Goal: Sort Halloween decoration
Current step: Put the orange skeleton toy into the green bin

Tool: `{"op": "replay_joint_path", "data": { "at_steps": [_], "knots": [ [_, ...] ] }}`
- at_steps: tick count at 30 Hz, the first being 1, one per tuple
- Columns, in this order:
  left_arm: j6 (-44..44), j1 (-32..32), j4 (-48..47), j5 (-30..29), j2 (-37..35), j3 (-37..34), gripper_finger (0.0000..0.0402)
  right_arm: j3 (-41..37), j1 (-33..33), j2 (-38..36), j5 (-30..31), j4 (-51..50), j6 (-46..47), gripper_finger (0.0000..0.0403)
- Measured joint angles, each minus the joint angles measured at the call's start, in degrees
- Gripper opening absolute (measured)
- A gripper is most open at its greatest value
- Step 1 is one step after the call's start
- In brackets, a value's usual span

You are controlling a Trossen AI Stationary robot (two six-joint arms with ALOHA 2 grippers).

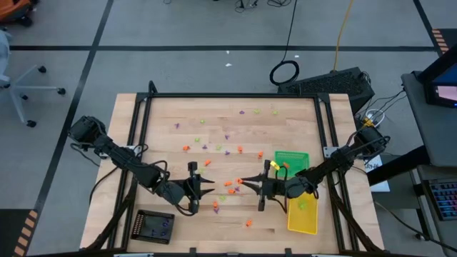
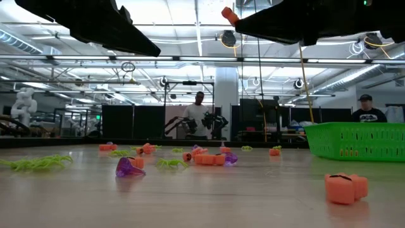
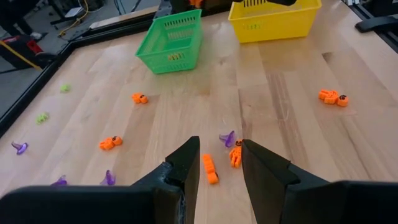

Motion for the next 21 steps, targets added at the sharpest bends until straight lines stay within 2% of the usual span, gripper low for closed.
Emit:
{"op": "replay_joint_path", "data": {
  "at_steps": [7, 14, 18, 21],
  "knots": [
    [0.0, -0.02, 0.02, 0.0, 0.0, 0.0, 0.0116, 0.0, -1.66, -0.57, 0.18, -0.05, 7.76, 0.0018],
    [-0.03, 0.0, 0.02, 0.0, 0.0, 0.0, 0.0116, 0.0, -2.17, -5.2, 0.19, -3.21, 16.76, 0.0018],
    [-0.14, 0.0, 0.02, 0.0, 0.0, 0.0, 0.0116, 0.03, -1.41, -10.55, 0.17, -15.08, 21.95, 0.0018],
    [-0.14, 0.0, 0.03, 0.0, 0.0, 0.0, 0.0116, 1.63, -1.31, -16.12, 0.13, -29.06, 27.59, 0.0018]
  ]
}}
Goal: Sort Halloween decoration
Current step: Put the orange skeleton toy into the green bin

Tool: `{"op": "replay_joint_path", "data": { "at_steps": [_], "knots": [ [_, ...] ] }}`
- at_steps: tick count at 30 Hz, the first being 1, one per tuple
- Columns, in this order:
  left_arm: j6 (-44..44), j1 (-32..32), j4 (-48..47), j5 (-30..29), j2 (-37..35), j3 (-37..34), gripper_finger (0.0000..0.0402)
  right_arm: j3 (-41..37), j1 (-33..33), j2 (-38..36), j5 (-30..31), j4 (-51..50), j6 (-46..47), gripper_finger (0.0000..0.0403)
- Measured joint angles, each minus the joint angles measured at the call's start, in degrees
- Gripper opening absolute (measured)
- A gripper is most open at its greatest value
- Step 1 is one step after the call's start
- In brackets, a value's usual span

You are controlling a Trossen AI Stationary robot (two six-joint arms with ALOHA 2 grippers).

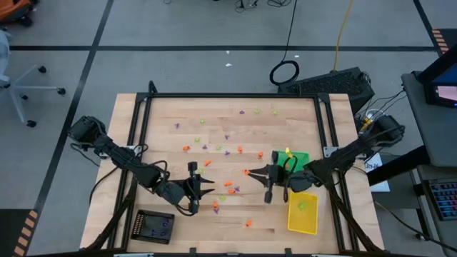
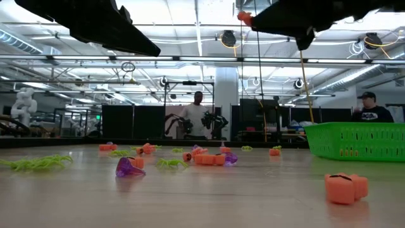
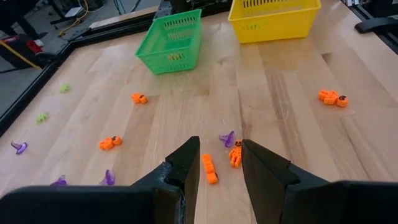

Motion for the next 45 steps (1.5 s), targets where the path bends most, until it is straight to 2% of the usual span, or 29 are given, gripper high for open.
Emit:
{"op": "replay_joint_path", "data": {
  "at_steps": [5, 10, 15, 18, 22, 26, 33, 39, 45],
  "knots": [
    [0.04, 0.0, 0.01, 0.0, 0.0, 0.0, 0.0116, 7.38, -0.72, -7.48, -0.04, -33.35, 11.68, 0.0018],
    [0.05, 0.0, 0.01, 0.0, 0.0, 0.0, 0.0116, 17.86, -2.18, -9.62, -0.75, -61.96, 21.93, 0.0018],
    [0.07, 0.0, 0.01, 0.02, 0.0, 0.0, 0.0116, 27.33, -5.39, -8.77, -8.02, -86.02, 32.96, 0.0018],
    [0.02, 0.04, 0.03, 0.02, 0.0, 0.0, 0.0116, 29.45, -7.73, -8.25, -12.83, -94.39, 36.77, 0.0018],
    [0.02, 0.03, 0.01, 0.02, 0.0, 0.0, 0.0116, 28.86, -11.32, -8.23, -21.21, -98.89, 37.89, 0.0018],
    [0.0, 0.02, 0.03, 0.02, 0.0, 0.0, 0.0116, 27.02, -14.03, -8.16, -26.88, -102.35, 39.91, 0.0018],
    [-0.02, 0.02, 0.01, 0.02, 0.0, 0.0, 0.0116, 20.75, -17.02, -8.12, -30.52, -101.44, 39.8, 0.0018],
    [-0.02, 0.02, 0.01, 0.02, 0.0, 0.0, 0.0116, 14.88, -18.08, -8.07, -31.88, -97.05, 38.65, 0.0018],
    [-0.04, -0.02, 0.01, 0.02, 0.0, 0.0, 0.0116, 12.14, -18.08, -8.07, -31.84, -91.57, 38.31, 0.0019]
  ]
}}
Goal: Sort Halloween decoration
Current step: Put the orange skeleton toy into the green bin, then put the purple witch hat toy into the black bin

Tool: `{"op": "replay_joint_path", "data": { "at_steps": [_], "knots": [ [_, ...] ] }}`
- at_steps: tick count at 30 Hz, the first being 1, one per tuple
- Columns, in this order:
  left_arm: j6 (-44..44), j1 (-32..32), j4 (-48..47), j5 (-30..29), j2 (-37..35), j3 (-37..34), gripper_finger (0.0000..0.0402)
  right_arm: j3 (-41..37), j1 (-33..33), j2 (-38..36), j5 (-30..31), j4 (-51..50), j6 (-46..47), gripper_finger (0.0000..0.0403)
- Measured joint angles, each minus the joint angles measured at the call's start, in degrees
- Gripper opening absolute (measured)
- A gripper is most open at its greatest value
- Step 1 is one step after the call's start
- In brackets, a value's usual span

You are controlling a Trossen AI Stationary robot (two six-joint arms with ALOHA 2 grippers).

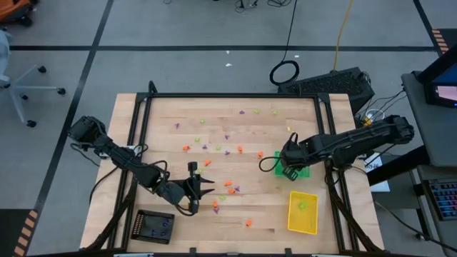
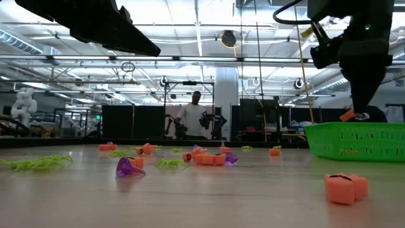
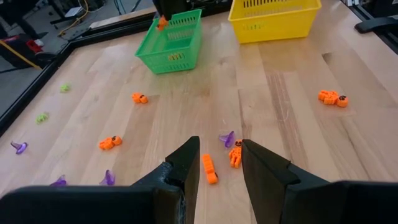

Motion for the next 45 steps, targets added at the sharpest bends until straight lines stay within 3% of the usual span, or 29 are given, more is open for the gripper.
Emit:
{"op": "replay_joint_path", "data": {
  "at_steps": [17, 23, 28, 37, 45],
  "knots": [
    [-0.01, 0.02, 0.0, 0.0, 0.0, 0.0, 0.0116, -0.98, 0.55, -0.02, 0.4, 4.51, 0.29, 0.0106],
    [0.12, 0.02, -0.04, -1.57, 0.0, 0.0, 0.0116, -1.05, 4.12, -0.74, 1.34, 8.01, -0.29, 0.0116],
    [3.47, 0.13, -0.52, -9.11, 0.0, 0.0, 0.0116, -1.05, 10.59, -2.98, 10.42, 14.21, 2.86, 0.0111],
    [3.14, 2.7, -0.01, -9.49, 0.0, 0.0, 0.0116, -1.05, 22.79, 0.49, 31.31, 24.2, 4.59, 0.011],
    [-5.39, 5.98, -0.36, -8.87, 0.0, -0.02, 0.0116, -1.03, 24.93, 6.78, 41.39, 33.32, -3.49, 0.011]
  ]
}}
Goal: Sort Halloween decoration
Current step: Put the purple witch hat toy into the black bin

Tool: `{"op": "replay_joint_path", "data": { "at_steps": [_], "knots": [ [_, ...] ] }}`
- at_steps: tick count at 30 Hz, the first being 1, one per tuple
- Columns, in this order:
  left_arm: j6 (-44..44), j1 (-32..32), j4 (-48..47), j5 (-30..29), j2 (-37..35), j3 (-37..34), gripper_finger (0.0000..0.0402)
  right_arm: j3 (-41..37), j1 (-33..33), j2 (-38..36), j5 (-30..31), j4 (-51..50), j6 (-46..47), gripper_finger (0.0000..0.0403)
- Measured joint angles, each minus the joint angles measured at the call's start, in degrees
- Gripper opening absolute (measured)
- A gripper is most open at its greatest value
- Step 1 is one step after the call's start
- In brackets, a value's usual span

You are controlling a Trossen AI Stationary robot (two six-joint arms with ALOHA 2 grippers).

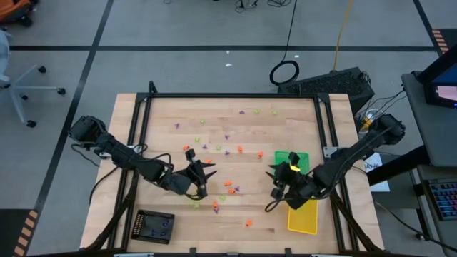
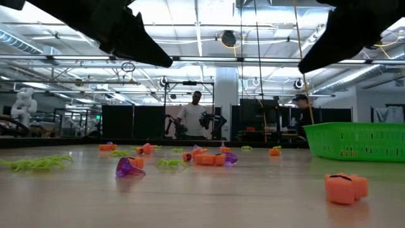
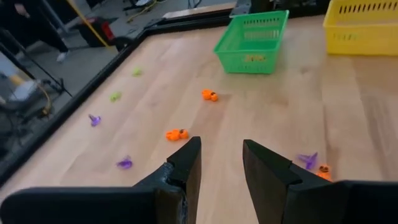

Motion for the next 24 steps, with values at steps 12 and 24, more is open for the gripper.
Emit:
{"op": "replay_joint_path", "data": {
  "at_steps": [12, 24],
  "knots": [
    [0.45, 3.22, -0.08, -0.25, 0.0, 0.0, 0.0116, 0.07, -8.88, 13.43, 10.05, 11.99, -14.83, 0.011],
    [0.46, 12.89, -10.18, 5.23, 0.0, 0.01, 0.0116, 0.04, -22.97, 16.04, -11.5, 36.52, -44.59, 0.011]
  ]
}}
